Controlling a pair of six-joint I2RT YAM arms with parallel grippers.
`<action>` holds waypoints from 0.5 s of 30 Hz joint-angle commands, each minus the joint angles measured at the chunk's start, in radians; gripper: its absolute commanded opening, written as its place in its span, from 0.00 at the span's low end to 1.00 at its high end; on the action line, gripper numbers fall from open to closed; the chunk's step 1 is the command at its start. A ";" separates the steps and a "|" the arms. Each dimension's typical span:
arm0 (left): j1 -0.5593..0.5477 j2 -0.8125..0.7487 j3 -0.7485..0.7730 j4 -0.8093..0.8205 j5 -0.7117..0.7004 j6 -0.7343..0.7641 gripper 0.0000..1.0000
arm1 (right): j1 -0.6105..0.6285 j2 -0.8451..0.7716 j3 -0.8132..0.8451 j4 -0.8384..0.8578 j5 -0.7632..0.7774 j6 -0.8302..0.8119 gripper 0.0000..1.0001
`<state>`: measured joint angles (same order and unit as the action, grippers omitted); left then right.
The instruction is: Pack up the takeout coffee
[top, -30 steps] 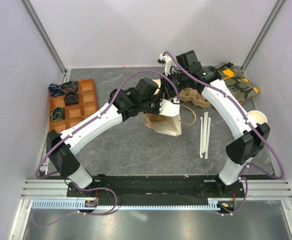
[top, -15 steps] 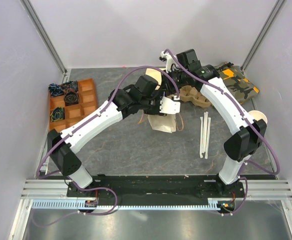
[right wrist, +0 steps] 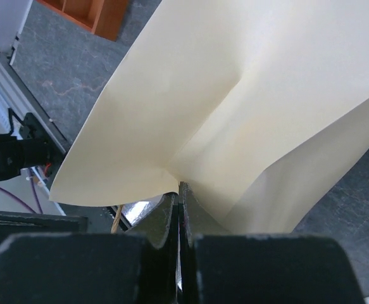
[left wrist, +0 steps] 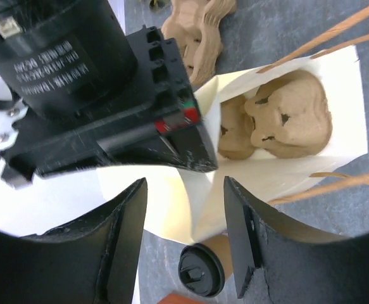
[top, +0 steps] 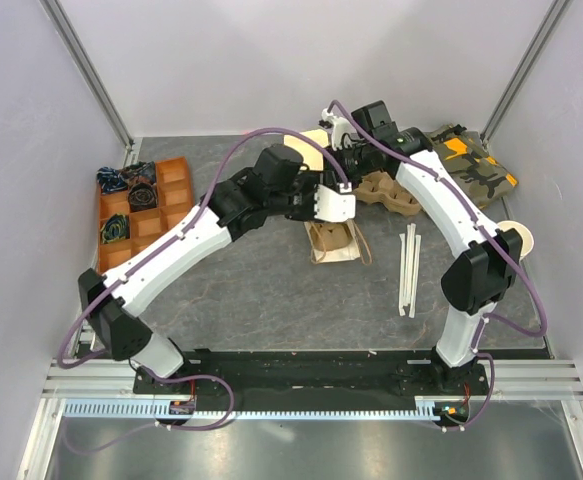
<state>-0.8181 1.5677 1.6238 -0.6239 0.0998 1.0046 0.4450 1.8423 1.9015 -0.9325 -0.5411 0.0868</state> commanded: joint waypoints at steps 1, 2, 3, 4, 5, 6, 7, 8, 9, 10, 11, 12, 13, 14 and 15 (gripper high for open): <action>-0.023 -0.136 -0.077 0.029 0.083 -0.049 0.58 | -0.031 -0.008 0.007 0.004 -0.118 0.053 0.00; -0.027 -0.177 -0.106 0.029 0.104 -0.057 0.58 | -0.034 -0.017 0.004 0.007 -0.132 0.059 0.00; -0.027 -0.198 -0.120 0.026 0.119 -0.075 0.58 | -0.037 -0.023 -0.004 0.009 -0.164 0.065 0.00; -0.026 -0.224 -0.133 0.027 0.133 -0.087 0.59 | -0.042 -0.029 -0.010 0.011 -0.174 0.080 0.00; -0.024 -0.248 -0.154 0.024 0.182 -0.101 0.59 | -0.045 -0.046 -0.018 0.011 -0.183 0.083 0.00; -0.026 -0.309 -0.166 0.020 0.217 -0.110 0.60 | -0.048 -0.054 -0.025 0.009 -0.189 0.091 0.00; -0.027 -0.342 -0.180 0.020 0.250 -0.110 0.61 | -0.054 -0.064 -0.042 0.011 -0.204 0.106 0.00; -0.026 -0.372 -0.208 0.023 0.305 -0.112 0.63 | -0.057 -0.078 -0.048 0.011 -0.204 0.113 0.00; -0.029 -0.421 -0.214 0.026 0.320 -0.133 0.64 | -0.060 -0.084 -0.053 0.011 -0.206 0.117 0.00; -0.029 -0.434 -0.217 0.010 0.327 -0.148 0.64 | -0.066 -0.089 -0.062 0.014 -0.210 0.123 0.00; -0.036 -0.448 -0.216 -0.011 0.337 -0.164 0.64 | -0.072 -0.095 -0.071 0.020 -0.221 0.146 0.00; -0.044 -0.457 -0.214 -0.038 0.348 -0.170 0.64 | -0.075 -0.097 -0.094 0.032 -0.236 0.166 0.00; -0.055 -0.486 -0.222 -0.071 0.359 -0.166 0.64 | -0.081 -0.104 -0.108 0.059 -0.247 0.185 0.00; -0.093 -0.507 -0.260 -0.095 0.356 -0.161 0.63 | -0.084 -0.106 -0.120 0.072 -0.269 0.236 0.00; -0.114 -0.529 -0.286 -0.100 0.353 -0.156 0.62 | -0.086 -0.107 -0.143 0.087 -0.278 0.261 0.00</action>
<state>-0.8646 1.0943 1.4086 -0.6502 0.3695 0.8978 0.3740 1.7859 1.8072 -0.9138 -0.7319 0.2138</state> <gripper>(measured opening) 0.637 0.007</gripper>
